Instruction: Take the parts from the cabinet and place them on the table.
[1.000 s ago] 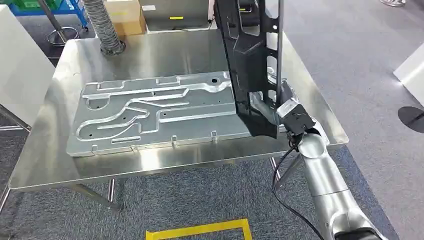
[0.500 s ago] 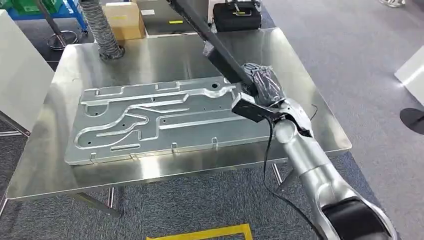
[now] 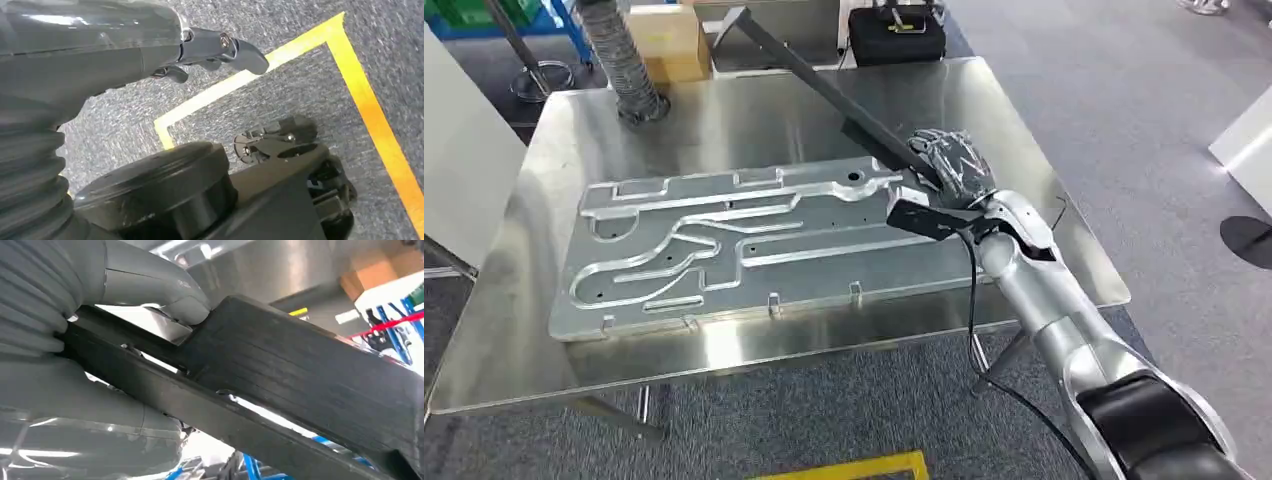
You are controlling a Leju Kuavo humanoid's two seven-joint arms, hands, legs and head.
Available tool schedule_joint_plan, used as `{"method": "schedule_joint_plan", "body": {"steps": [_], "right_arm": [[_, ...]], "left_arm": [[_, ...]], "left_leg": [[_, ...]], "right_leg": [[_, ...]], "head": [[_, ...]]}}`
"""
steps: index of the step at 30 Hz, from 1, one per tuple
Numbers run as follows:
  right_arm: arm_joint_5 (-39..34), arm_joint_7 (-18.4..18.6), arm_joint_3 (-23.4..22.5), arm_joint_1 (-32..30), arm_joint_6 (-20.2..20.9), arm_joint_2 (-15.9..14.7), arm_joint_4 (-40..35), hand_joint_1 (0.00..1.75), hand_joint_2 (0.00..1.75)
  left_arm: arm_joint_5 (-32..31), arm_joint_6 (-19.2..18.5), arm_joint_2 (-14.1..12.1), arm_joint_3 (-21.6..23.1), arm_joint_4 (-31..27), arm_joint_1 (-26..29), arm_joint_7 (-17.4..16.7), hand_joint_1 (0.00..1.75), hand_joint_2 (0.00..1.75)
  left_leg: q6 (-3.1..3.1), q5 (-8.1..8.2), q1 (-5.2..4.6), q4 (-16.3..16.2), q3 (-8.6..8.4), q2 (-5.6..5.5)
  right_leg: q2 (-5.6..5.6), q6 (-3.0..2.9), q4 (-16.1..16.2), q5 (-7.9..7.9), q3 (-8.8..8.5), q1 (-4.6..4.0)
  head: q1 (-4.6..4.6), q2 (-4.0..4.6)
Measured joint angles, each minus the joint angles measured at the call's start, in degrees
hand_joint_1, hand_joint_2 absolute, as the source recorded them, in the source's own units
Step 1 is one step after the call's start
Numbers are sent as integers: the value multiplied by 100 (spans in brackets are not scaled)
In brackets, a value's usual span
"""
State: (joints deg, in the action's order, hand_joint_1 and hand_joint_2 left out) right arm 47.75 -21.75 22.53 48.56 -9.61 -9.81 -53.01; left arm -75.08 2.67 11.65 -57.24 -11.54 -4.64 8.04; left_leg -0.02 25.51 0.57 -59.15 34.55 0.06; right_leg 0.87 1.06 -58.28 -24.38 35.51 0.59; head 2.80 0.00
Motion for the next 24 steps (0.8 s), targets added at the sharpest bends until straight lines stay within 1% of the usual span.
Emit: {"method": "schedule_joint_plan", "body": {"steps": [1, 2, 3, 4, 5, 6, 7, 8, 9, 10, 11, 12, 13, 14, 16, 17, 18, 19, 20, 21, 22, 23, 24], "right_arm": [[70, 23, 9, 3, -27, 0, 18, 175, 175], [223, 77, 15, 17, -114, 0, 29, 175, 175], [443, 180, 48, 53, -281, 33, 55, 175, 175], [737, 318, 107, 116, -519, 74, 125, 175, 175], [1030, 449, 180, 169, -714, 109, 200, 175, 175], [1361, 592, 264, 201, -891, 140, 293, 175, 175], [1622, 693, 346, 215, -993, 155, 370, 175, 175], [1860, 774, 449, 221, -1065, 157, 462, 175, 175], [2068, 843, 546, 231, -1113, 157, 538, 175, 175], [2242, 894, 632, 254, -1148, 157, 586, 175, 175], [2382, 953, 706, 290, -1168, 160, 632, 175, 175], [2498, 995, 779, 336, -1196, 168, 683, 175, 175], [2589, 1036, 842, 377, -1229, 179, 739, 175, 175], [2690, 1062, 923, 401, -1229, 186, 803, 175, 175], [2735, 1030, 1040, 404, -1233, 186, 918, 175, 175], [2735, 995, 1075, 407, -1242, 186, 964, 175, 175], [2727, 951, 1128, 421, -1259, 147, 1029, 175, 175], [2725, 920, 1194, 458, -1286, 114, 1085, 175, 175], [2707, 894, 1263, 483, -1303, 64, 1145, 175, 175], [2674, 870, 1321, 491, -1296, 17, 1185, 175, 175], [2591, 811, 1375, 493, -1266, -35, 1244, 175, 175], [2420, 693, 1419, 501, -1152, -61, 1325, 175, 175], [2169, 537, 1432, 509, -940, -66, 1407, 175, 175]], "left_arm": [[-2, 0, 0, 0, 0, -5, 2, 0, 175], [-13, 7, 2, 0, 0, -5, 2, 0, 175], [-15, 7, 0, 0, 0, -5, 13, 0, 175], [-21, 9, 0, 0, 0, -5, 24, 0, 175], [-41, 7, 0, 2, 0, -2, 33, 0, 175], [-61, 4, 0, 2, 0, 0, 44, 0, 175], [-70, -4, 0, 2, 0, 4, 55, 0, 175], [-72, -15, 0, 2, 0, 6, 79, 0, 175], [-74, -24, 0, 2, 0, 8, 96, 0, 175], [-76, -31, 0, 2, 0, 9, 112, 0, 175], [-76, -35, 0, 4, 0, 9, 127, 0, 175], [-83, -44, 2, 9, 0, 8, 147, 0, 175], [-94, -55, 2, 11, 0, 2, 164, 0, 175], [-109, -61, -2, 11, 0, 8, 188, 0, 175], [-109, -81, -4, 13, 0, 14, 218, 0, 175], [-107, -81, -4, 13, -2, 10, 232, 0, 175], [-89, -79, -13, 13, 0, 12, 253, 0, 175], [-72, -79, -13, 13, 0, 17, 273, 0, 175], [-57, -79, -15, 9, 0, 16, 284, 0, 175], [-61, -81, -15, 9, 0, 7, 302, 0, 175], [-59, -83, -17, 9, 0, -8, 302, 0, 175], [-67, -87, -17, 11, 0, -22, 299, 0, 175], [-74, -103, -24, 13, 0, -23, 293, 0, 175]], "left_leg": [[37, -10, -2, 15, -2, -8], [80, -28, 20, 64, -30, 0], [110, -39, 30, 84, -47, 11], [146, -37, 29, 84, -44, 33], [150, -35, 17, 84, -44, 43], [158, -29, 7, 83, -44, 54], [165, -25, -2, 81, -47, 55], [168, -22, -8, 80, -55, 53], [170, -19, -12, 80, -62, 48], [162, -14, -21, 80, -72, 44], [153, -6, -30, 80, -84, 42], [140, 2, -29, 80, -79, 45], [107, 12, -74, 56, -57, 43], [79, 15, -51, 65, -53, 47], [30, 17, -39, 94, -77, 48], [-9, 52, -72, 79, -74, 48], [-37, 142, -51, -38, -41, 44], [-63, 325, -41, -355, 100, 34], [-83, 530, -19, -807, 315, 32], [-101, 689, -10, -1246, 533, 33], [-119, 736, 0, -1521, 678, 35], [-131, 676, 11, -1567, 715, 36], [-135, 513, 22, -1391, 644, 39]], "right_leg": [[-5, 39, 9, 0, -10, 10], [2, 70, 3, -26, -11, 15], [-24, 88, -175, -160, 57, 28], [-29, 107, -571, -376, 250, 24], [-31, 123, -1050, -579, 490, 25], [-31, 134, -1508, -735, 729, 24], [-32, 135, -1821, -789, 904, 24], [-32, 122, -1789, -674, 927, 21], [-31, 99, -1498, -464, 805, 16], [-31, 67, -1014, -205, 585, 10], [-29, 20, -471, 43, 323, 2], [-23, -34, -59, 123, 152, -24], [-30, -46, -6, 117, 134, -64], [-25, -62, -9, 114, 145, -75], [-19, -94, -3, 106, 141, -90], [-24, -129, 69, 133, 89, -12], [-29, -138, 97, 137, 56, -10], [-48, -178, 97, 129, 46, 0], [-50, -186, 95, 125, 42, -3], [-59, -187, 95, 121, 37, -6], [-67, -194, 92, 114, 34, -6], [-70, -190, 90, 107, 25, -6], [-69, -184, 84, 98, 13, -4]], "head": [[0, 0], [-2, 0], [-2, 0], [-2, 0], [-2, 0], [-2, 0], [-2, 0], [-2, 0], [-2, 0], [-2, 0], [-2, 0], [-2, 0], [-2, 0], [-2, 0], [-2, 0], [0, 0], [-2, 0], [0, 0], [0, 0], [0, 0], [0, 0], [0, 0], [0, 0]]}}
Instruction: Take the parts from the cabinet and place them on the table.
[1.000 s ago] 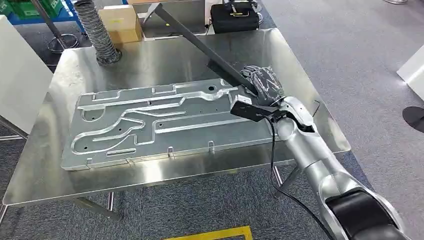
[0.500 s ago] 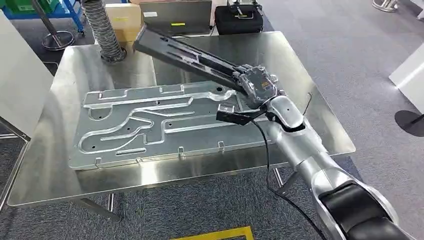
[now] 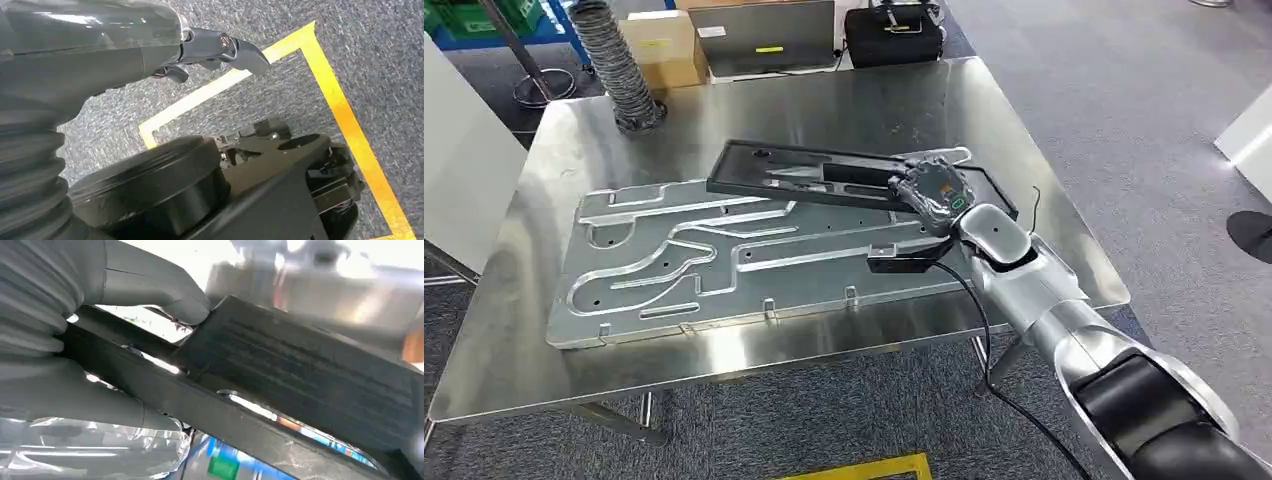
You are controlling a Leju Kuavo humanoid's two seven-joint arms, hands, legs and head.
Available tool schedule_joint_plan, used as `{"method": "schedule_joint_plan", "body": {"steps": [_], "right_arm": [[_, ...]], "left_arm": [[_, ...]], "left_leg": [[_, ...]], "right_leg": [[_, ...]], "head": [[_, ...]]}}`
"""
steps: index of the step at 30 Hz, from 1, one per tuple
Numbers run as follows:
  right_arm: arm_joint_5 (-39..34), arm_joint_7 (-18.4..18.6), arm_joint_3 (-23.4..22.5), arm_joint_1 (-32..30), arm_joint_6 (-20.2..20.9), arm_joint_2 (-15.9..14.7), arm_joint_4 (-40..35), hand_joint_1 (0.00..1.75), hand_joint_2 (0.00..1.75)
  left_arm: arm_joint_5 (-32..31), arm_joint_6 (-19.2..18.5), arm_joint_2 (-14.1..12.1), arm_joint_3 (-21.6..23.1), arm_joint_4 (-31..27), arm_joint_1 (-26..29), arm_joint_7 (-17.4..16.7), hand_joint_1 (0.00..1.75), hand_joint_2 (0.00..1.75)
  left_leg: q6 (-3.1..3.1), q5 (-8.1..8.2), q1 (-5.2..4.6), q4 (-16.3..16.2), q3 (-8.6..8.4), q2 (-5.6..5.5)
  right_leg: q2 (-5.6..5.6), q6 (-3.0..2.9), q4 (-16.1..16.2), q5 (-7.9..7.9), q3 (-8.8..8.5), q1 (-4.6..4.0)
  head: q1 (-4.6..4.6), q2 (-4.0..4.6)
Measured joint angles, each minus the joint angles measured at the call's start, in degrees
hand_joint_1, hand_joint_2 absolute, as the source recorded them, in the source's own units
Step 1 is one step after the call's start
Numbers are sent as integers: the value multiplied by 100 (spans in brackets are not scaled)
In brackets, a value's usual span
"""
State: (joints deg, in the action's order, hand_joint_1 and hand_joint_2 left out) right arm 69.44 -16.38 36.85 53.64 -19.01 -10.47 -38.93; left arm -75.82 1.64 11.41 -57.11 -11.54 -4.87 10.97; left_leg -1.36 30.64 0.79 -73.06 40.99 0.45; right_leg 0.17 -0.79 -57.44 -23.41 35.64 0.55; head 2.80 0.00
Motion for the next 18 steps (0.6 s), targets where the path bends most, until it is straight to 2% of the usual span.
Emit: {"method": "schedule_joint_plan", "body": {"steps": [2, 3, 4, 5, 6, 7, 8, 9, 10, 12, 13, 14, 15, 16, 18], "right_arm": [[-369, -233, 6, 1, 281, -26, 108, 175, 175], [-433, -259, 11, 15, 339, -37, 132, 175, 175], [-465, -261, 15, 51, 384, -46, 174, 175, 175], [-487, -272, 20, 85, 433, -46, 224, 175, 175], [-509, -283, 20, 103, 483, -46, 267, 175, 175], [-529, -309, 20, 109, 515, -46, 296, 175, 175], [-553, -316, 22, 125, 570, -46, 320, 175, 175], [-566, -316, 22, 140, 607, -46, 344, 175, 175], [-575, -316, 31, 182, 645, -35, 366, 175, 175], [-610, -314, 48, 249, 692, 57, 451, 175, 175], [-629, -314, 50, 251, 695, 105, 501, 175, 175], [-647, -314, 55, 249, 695, 135, 545, 175, 175], [-658, -314, 59, 248, 695, 164, 580, 175, 175], [-673, -323, 59, 251, 692, 181, 602, 175, 175], [-704, -322, 59, 292, 692, 214, 632, 175, 175]], "left_arm": [[-9, -17, -18, 2, 0, 6, -9, 0, 175], [-13, -26, -24, 4, 0, 17, -4, 0, 175], [-13, -31, -24, 4, 0, 24, 7, 0, 175], [-13, -31, -26, 4, 0, 19, 24, 0, 175], [-13, -31, -26, 7, 0, 25, 42, 0, 175], [-13, -31, -28, 7, 0, 39, 42, 0, 175], [-13, -31, -28, 7, 0, 44, 44, 0, 175], [-13, -31, -28, 7, 0, 45, 44, 0, 175], [-17, -31, -28, 7, 0, 39, 42, 0, 175], [-44, -35, -28, 9, 0, 30, 31, 0, 175], [-48, -42, -31, 9, 0, 33, 17, 0, 175], [-55, -42, -31, 11, 0, 40, 5, 0, 175], [-59, -44, -31, 11, 0, 45, 4, 0, 175], [-61, -44, -31, 13, 0, 47, 2, 0, 175], [-70, -44, -31, 22, 0, 43, -2, 0, 175]], "left_leg": [[13, -526, 13, 892, -401, 3], [35, -618, 13, 1275, -548, 12], [56, -561, -20, 1346, -609, 7], [112, -527, -13, 1377, -611, -3], [133, -537, -19, 1385, -589, -16], [167, -536, -37, 1382, -589, -30], [214, -562, -15, 1423, -604, -29], [244, -580, 6, 1451, -629, -23], [271, -581, 6, 1456, -630, -17], [298, -581, -10, 1456, -628, 3], [307, -575, -17, 1455, -629, 6], [309, -574, -21, 1454, -632, 5], [310, -573, -23, 1453, -637, 4], [308, -571, -28, 1453, -646, -3], [285, -555, -38, 1453, -674, -8]], "right_leg": [[15, 43, -43, -38, -18, 13], [20, 76, -74, -67, -14, 15], [25, 106, -112, -75, 25, -24], [28, 137, -120, -59, 66, -21], [24, 165, -110, -48, 67, -27], [17, 199, -89, -39, 55, -12], [18, 230, -94, -48, 51, -10], [16, 258, -184, -131, 73, 16], [12, 275, -427, -305, 190, 13], [13, 315, -1375, -749, 634, 20], [13, 323, -1785, -873, 839, 20], [13, 323, -1950, -870, 938, 20], [13, 310, -1830, -740, 902, 19], [14, 288, -1452, -503, 728, 17], [18, 210, -379, -7, 199, 4]], "head": [[0, 0], [0, 0], [-2, 0], [0, 0], [-2, 0], [-2, 0], [0, 0], [-2, 0], [-2, 0], [-2, 0], [-2, 0], [-2, 0], [-2, 0], [-2, 0], [-2, 0]]}}
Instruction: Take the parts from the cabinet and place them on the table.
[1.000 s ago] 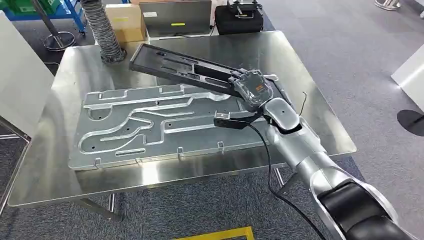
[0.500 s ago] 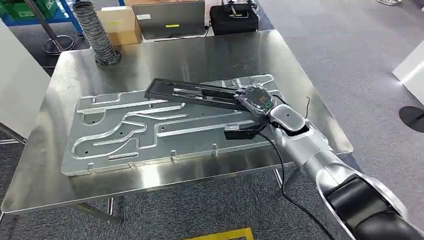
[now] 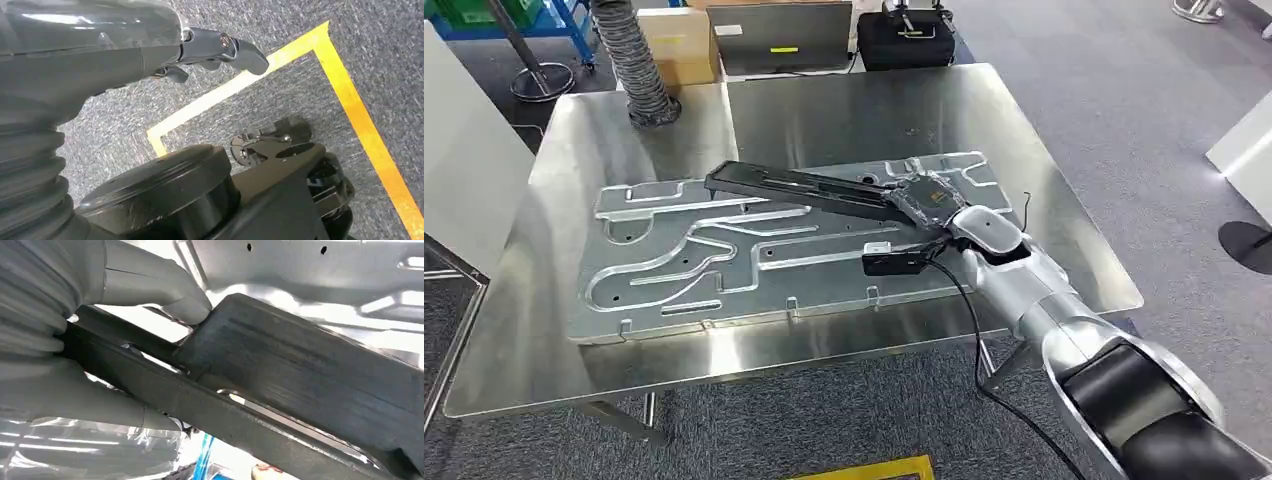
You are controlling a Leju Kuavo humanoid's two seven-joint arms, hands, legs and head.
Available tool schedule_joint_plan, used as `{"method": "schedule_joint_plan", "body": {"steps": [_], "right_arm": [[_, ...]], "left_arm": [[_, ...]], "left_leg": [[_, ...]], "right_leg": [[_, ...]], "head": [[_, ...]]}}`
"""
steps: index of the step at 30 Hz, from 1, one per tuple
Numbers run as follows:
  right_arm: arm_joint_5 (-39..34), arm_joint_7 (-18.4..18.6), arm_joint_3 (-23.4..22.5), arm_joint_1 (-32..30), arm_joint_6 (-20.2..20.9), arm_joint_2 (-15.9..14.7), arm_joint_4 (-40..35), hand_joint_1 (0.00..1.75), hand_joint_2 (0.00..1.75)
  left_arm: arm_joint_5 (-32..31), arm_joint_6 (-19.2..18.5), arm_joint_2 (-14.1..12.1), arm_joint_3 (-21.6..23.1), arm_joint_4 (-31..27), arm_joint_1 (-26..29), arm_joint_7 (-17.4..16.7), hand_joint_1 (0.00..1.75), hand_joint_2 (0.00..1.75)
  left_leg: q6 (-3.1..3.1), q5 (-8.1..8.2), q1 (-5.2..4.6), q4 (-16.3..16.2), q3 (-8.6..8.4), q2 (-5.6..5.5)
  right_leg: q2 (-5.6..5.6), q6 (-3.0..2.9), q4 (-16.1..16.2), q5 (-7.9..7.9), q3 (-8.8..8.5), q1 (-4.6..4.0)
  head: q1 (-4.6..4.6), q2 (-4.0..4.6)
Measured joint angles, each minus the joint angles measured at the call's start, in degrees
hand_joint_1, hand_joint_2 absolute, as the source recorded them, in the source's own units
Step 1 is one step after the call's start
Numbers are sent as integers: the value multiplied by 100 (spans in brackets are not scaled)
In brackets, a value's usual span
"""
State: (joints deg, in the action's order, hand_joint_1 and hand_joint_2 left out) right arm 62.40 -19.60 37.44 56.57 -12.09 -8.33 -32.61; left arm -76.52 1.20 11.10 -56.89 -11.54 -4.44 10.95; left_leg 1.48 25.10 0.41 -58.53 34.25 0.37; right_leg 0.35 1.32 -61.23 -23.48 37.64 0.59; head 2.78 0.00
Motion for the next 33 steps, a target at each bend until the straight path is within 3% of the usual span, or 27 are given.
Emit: {"method": "schedule_joint_plan", "body": {"steps": [1, 4, 5, 6, 8, 10, 11, 12, 13, 15, 17, 18, 19, 20, 22, 23, 25, 26, 27, 28, 30, 31, 33], "right_arm": [[-15, 0, 0, 34, 0, 11, 13, 175, 175], [-59, 0, 9, 59, 2, 39, 50, 175, 175], [-61, 0, 11, 62, 2, 39, 59, 175, 175], [-63, 0, 17, 63, 2, 39, 59, 175, 175], [-72, -5, 31, 94, 2, -20, 66, 175, 175], [-77, -15, 52, 85, -4, -105, 72, 175, 175], [-77, -31, 63, 67, -9, -144, 79, 175, 175], [-77, -31, 79, 40, -15, -164, 79, 175, 175], [-77, -31, 90, 20, -22, -181, 79, 175, 175], [7, 61, 114, 16, -53, -201, 74, 175, 175], [128, 190, 172, 25, -70, -214, 70, 175, 175], [153, 212, 197, 24, -61, -214, 70, 175, 175], [170, 214, 225, 13, -41, -214, 70, 175, 175], [177, 214, 251, 14, -20, -214, 70, 0, 0], [179, 212, 282, 25, 0, -199, 68, 0, 0], [164, 212, 291, 50, 2, -138, 70, 0, 0], [135, 212, 299, 53, 15, -48, 72, 0, 0], [133, 212, 317, 29, 35, -6, 81, 0, 0], [129, 218, 334, 16, 52, 37, 90, 0, 0], [129, 218, 350, 20, 57, 64, 96, 0, 0], [122, 229, 367, 62, 59, 101, 96, 0, 0], [122, 242, 376, 103, 59, 114, 98, 0, 0], [111, 260, 387, 142, 59, 138, 101, 0, 0]], "left_arm": [[-18, -2, 2, 9, 0, -2, 0, 0, 175], [-26, -2, 0, 26, 0, 1, -11, 0, 175], [-26, -6, 0, 26, 0, -3, -11, 0, 175], [-26, -6, -7, 28, 0, -5, -13, 0, 175], [-22, -6, -7, 31, 0, -3, -11, 0, 175], [-24, -13, -9, 31, 0, -29, 0, 0, 175], [-24, -17, -9, 31, 0, -51, 0, 0, 175], [-26, -24, -9, 31, 0, -58, 0, 0, 175], [-29, -33, -9, 33, 0, -53, 0, 0, 175], [-33, -33, -11, 35, 0, -46, 0, 0, 175], [-33, -33, -11, 48, 0, -25, 0, 0, 175], [-35, -33, -13, 61, 0, -28, -2, 0, 175], [-35, -33, -13, 77, 0, -14, 0, 0, 175], [-35, -33, -13, 79, 0, -7, 0, 0, 175], [-37, -33, -11, 87, 0, -12, 0, 0, 175], [-46, -33, -11, 98, 0, -14, 0, 0, 175], [-66, -33, -11, 120, 0, -10, 2, 0, 175], [-46, -33, -11, 120, 0, -5, 15, 0, 0], [-15, -33, -11, 120, 0, -1, 37, 0, 0], [31, -33, -11, 120, 0, 0, 44, 0, 0], [46, -37, -9, 118, 0, -1, 42, 0, 0], [48, -37, -9, 118, 0, -2, 33, 0, 0], [72, -19, -9, 118, 0, -4, -7, 0, 0]], "left_leg": [[-23, 11, -30, -8, 10, -2], [-107, 24, -16, 2, 3, 5], [-140, 24, -28, 14, -9, 2], [-165, 76, -25, -17, 16, 2], [-225, 404, -13, -549, 218, -8], [-273, 786, 7, -1467, 639, -7], [-292, 826, 17, -1719, 755, -6], [-303, 732, 32, -1693, 743, -3], [-310, 518, 48, -1400, 604, 0], [-312, -24, 81, -416, 143, 12], [-254, 72, 53, -66, -24, 5], [-189, 94, 57, -113, 10, 11], [-168, 98, 35, -110, 23, 5], [-132, 86, 29, -97, 23, 2], [-59, 47, 65, -30, -12, 19], [-25, 47, 65, -29, -10, 36], [-19, 49, 56, -29, -10, 57], [-18, 50, 54, -29, -10, 60], [-18, 50, 54, -29, -12, 61], [-19, 50, 54, -30, -16, 60], [-38, 62, 54, -30, -39, 56], [-58, 72, 53, -30, -43, 57], [-130, 78, 17, -44, -33, 37]], "right_leg": [[14, -32, 272, -26, -121, -44], [13, -83, 276, -18, -104, -79], [12, -116, 314, -1, -118, -65], [4, -145, 376, 28, -171, 5], [-6, -196, 401, 25, -198, 2], [-15, -208, 398, 16, -201, -1], [-19, -208, 393, 13, -203, -1], [-17, -205, 387, 4, -210, 2], [-7, -190, 373, -8, -219, 11], [30, -138, 309, -60, -232, 26], [45, -81, 224, -85, -165, -25], [47, -44, 238, -58, -128, -28], [43, -21, 249, -52, -124, -15], [42, 8, 252, -46, -134, -4], [26, 73, 110, -178, -87, 21], [19, 92, -219, -380, 61, 19], [18, 129, -1141, -781, 507, 18], [17, 134, -1478, -862, 685, 19], [17, 131, -1517, -796, 732, 20], [17, 120, -1278, -610, 631, 19], [18, 80, -311, -125, 155, 19], [35, 49, 183, -5, -79, 17], [49, -12, 239, -15, -81, -34]], "head": [[0, 0], [0, 0], [0, 0], [0, 0], [2, 0], [0, 0], [0, 0], [0, 0], [2, 0], [0, 0], [0, 0], [2, 0], [0, 0], [-4, 0], [-2, 0], [-4, 0], [-2, 0], [-2, 0], [-4, 0], [-2, 0], [-2, 0], [-4, 0], [-4, 0]]}}
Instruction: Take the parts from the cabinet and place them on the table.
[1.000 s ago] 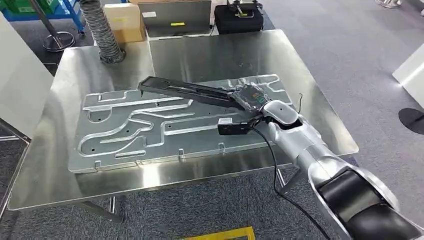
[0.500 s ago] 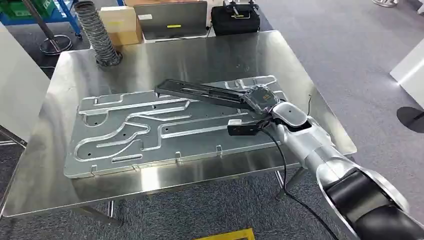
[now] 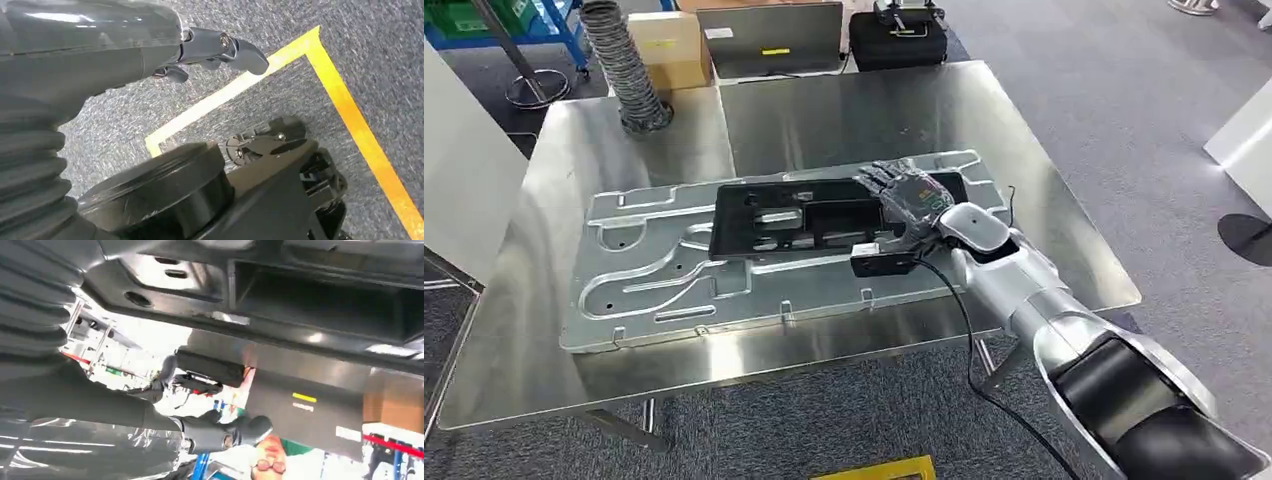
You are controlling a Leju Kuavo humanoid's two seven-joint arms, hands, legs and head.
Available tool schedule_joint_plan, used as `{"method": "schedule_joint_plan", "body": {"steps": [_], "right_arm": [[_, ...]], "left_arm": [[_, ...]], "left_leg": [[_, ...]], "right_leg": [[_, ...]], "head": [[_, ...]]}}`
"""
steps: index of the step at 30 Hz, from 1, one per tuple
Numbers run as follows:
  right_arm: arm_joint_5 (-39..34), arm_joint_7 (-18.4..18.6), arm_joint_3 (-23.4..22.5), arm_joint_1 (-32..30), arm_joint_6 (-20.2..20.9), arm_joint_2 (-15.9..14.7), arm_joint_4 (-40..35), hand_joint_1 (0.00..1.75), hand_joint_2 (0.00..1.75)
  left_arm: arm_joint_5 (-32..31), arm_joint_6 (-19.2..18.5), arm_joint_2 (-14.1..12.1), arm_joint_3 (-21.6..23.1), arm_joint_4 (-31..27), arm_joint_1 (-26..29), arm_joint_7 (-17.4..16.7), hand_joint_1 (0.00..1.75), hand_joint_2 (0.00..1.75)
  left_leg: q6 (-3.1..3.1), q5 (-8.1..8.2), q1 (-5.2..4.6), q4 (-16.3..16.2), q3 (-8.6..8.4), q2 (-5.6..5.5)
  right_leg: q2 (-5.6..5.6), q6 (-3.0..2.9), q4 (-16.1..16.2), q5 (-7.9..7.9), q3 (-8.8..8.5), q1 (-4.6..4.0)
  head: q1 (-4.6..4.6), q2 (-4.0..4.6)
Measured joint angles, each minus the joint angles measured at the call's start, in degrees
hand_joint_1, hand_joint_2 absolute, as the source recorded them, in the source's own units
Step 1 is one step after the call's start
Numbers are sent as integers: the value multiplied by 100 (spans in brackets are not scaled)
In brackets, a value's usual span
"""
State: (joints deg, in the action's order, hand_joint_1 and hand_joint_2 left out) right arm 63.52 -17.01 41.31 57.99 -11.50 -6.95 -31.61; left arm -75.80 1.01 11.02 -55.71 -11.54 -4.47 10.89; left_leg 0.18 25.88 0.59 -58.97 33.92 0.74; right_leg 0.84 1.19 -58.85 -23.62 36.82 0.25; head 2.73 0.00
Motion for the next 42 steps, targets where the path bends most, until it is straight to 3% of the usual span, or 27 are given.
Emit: {"method": "schedule_joint_plan", "body": {"steps": [2, 4, 7, 8, 9, 10, 13, 14, 18, 19, 20, 22, 23, 24, 25, 26, 28, 29, 30, 32, 34, 35, 37, 38, 39, 40, 42], "right_arm": [[-2, 20, 20, -5, 0, 0, 4, 0, 0], [-4, 29, 37, 2, -2, -2, 2, 0, 0], [-9, 35, 77, 9, 2, -107, 2, 0, 0], [-9, 35, 107, -2, 2, -142, 2, 0, 0], [-11, 37, 129, -20, 2, -179, 2, 0, 0], [-11, 50, 138, -31, 2, -199, 2, 0, 0], [-11, 70, 149, -26, 9, -249, 0, 0, 0], [-11, 85, 155, -25, 11, -269, 0, 0, 0], [-11, 160, 177, -31, 26, -291, 0, 0, 0], [-13, 162, 179, -34, 28, -289, 0, 0, 0], [-13, 164, 181, -31, 33, -267, 0, 0, 0], [-15, 175, 179, -38, 35, -205, 0, 0, 0], [-15, 175, 181, -59, 39, -171, 4, 0, 0], [-17, 175, 181, -87, 39, -140, 9, 0, 0], [-22, 175, 181, -107, 42, -125, 11, 0, 0], [-28, 175, 181, -112, 44, -109, 11, 0, 0], [-42, 173, 181, -92, 44, -107, 4, 0, 0], [-52, 173, 179, -75, 42, -107, 2, 0, 0], [-65, 168, 179, -76, 42, -96, 2, 0, 0], [-79, 166, 179, -63, 35, -98, 2, 0, 0], [-85, 160, 181, -66, 24, -98, 2, 0, 0], [-87, 155, 181, -69, 22, -101, 0, 0, 0], [-90, 151, 181, -81, 20, -142, 0, 0, 0], [-96, 136, 181, -96, 20, -183, -2, 0, 0], [-107, 133, 181, -122, 20, -210, -15, 0, 0], [-111, 125, 181, -151, 20, -241, -24, 0, 0], [-114, 120, 181, -177, 20, -282, -50, 0, 0]], "left_arm": [[2, 17, 0, -2, 0, 3, -13, 0, 0], [15, 22, -2, -4, 0, 0, -35, 0, 0], [26, 22, -2, -11, 0, 11, -77, 0, 0], [37, 22, -2, -11, 0, 15, -96, 0, 0], [39, 22, -2, -11, 0, 18, -118, 0, 0], [39, 22, -2, -13, 0, 20, -138, 0, 0], [59, 22, -2, -13, 0, 3, -195, 0, 0], [63, 22, -2, -13, 0, -7, -201, 0, 0], [66, 20, 0, -15, 0, 0, -219, 0, 0], [66, 20, 4, -15, 0, -9, -219, 0, 0], [66, 20, 4, -15, 0, -22, -216, 0, 0], [59, 20, 4, -15, 0, -33, -219, 0, 0], [57, 20, 4, -15, 0, -29, -219, 0, 0], [57, 22, 4, -15, 0, -23, -219, 0, 0], [57, 31, 4, -15, 0, -21, -219, 0, 0], [57, 37, 4, -15, 0, -20, -219, 0, 0], [57, 39, 4, -15, 0, -22, -219, 0, 0], [57, 52, 4, -17, 0, -23, -216, 0, 0], [55, 55, 2, -17, 0, -23, -212, 0, 0], [55, 55, 4, -17, 0, -26, -205, 0, 0], [55, 55, 4, -15, 0, -5, -197, 0, 0], [52, 59, 4, -15, 0, -10, -192, 0, 0], [48, 59, 2, -17, 0, -1, -192, 0, 0], [48, 59, 2, -15, 0, -5, -190, 0, 0], [46, 59, 2, -15, 0, -8, -190, 0, 0], [46, 59, 2, -17, 0, -7, -190, 0, 0], [48, 59, -2, -17, 0, -8, -192, 0, 0]], "left_leg": [[-64, -6, 9, 36, -15, 0], [-120, 89, 21, -49, 5, -9], [-146, 698, 21, -1260, 542, -18], [-155, 808, 20, -1628, 722, -18], [-159, 785, 20, -1770, 801, -18], [-152, 632, 20, -1611, 735, -18], [-66, -61, 18, -181, 52, -5], [-46, 23, -22, -42, -28, 3], [73, -86, -25, 25, 17, -23], [106, -148, 8, 76, 14, 5], [139, -182, 6, 94, 40, 6], [156, -239, 2, 89, 122, 17], [158, -270, -1, 85, 167, 20], [149, -309, 0, 76, 226, 22], [141, -343, 1, 69, 280, 23], [127, -376, 3, 60, 329, 22], [91, -440, 3, 46, 399, 17], [51, -473, -5, 43, 417, 8], [6, -518, -7, 82, 402, -4], [-64, -599, 13, 107, 409, -4], [-135, -631, 8, 122, 457, -10], [-141, -359, 15, -27, 530, -17], [-152, 369, 21, -869, 753, -23], [-160, 623, 21, -1344, 856, -22], [-165, 716, 20, -1669, 888, -22], [-159, 637, 20, -1760, 810, -22], [-116, 257, 11, -1228, 303, -22]], "right_leg": [[4, -63, -6, -7, 6, -26], [-3, -142, 88, 33, -61, 39], [-19, -204, 89, 26, -72, 30], [-19, -204, 84, 25, -71, 25], [-20, -205, 78, 25, -73, 21], [-19, -204, 66, 26, -75, 21], [-10, -176, 11, 6, -75, 19], [-11, -145, -3, 0, -53, -24], [-17, -7, 22, 89, -23, -4], [-17, 27, -33, 2, -8, 27], [-27, 53, -214, -231, 68, 27], [-29, 107, -1048, -796, 371, 47], [-29, 126, -1469, -995, 519, 51], [-30, 139, -1736, -1076, 583, 52], [-32, 143, -1682, -1013, 504, 54], [-36, 138, -1351, -840, 268, 60], [-38, 111, -237, -492, -464, 65], [-11, 70, 87, -600, -612, 51], [2, 21, 43, -422, -577, -5], [4, -48, 57, -405, -544, -24], [-19, -161, 145, -266, -504, 42], [-19, -198, 156, -198, -445, 31], [-25, -248, 155, -76, -286, 22], [-27, -254, 150, -13, -202, 10], [-28, -252, 147, 45, -123, -1], [-28, -248, 143, 106, -44, -9], [-25, -231, 122, 213, 109, -23]], "head": [[2, 0], [2, 0], [2, 0], [2, 0], [2, 0], [2, 0], [2, 0], [2, 0], [2, 0], [2, 0], [0, 0], [2, 0], [2, 0], [2, 0], [2, 0], [2, 0], [2, 0], [2, 0], [2, 0], [2, 0], [2, 0], [2, 0], [2, 0], [2, 0], [2, 0], [2, 0], [2, 0]]}}
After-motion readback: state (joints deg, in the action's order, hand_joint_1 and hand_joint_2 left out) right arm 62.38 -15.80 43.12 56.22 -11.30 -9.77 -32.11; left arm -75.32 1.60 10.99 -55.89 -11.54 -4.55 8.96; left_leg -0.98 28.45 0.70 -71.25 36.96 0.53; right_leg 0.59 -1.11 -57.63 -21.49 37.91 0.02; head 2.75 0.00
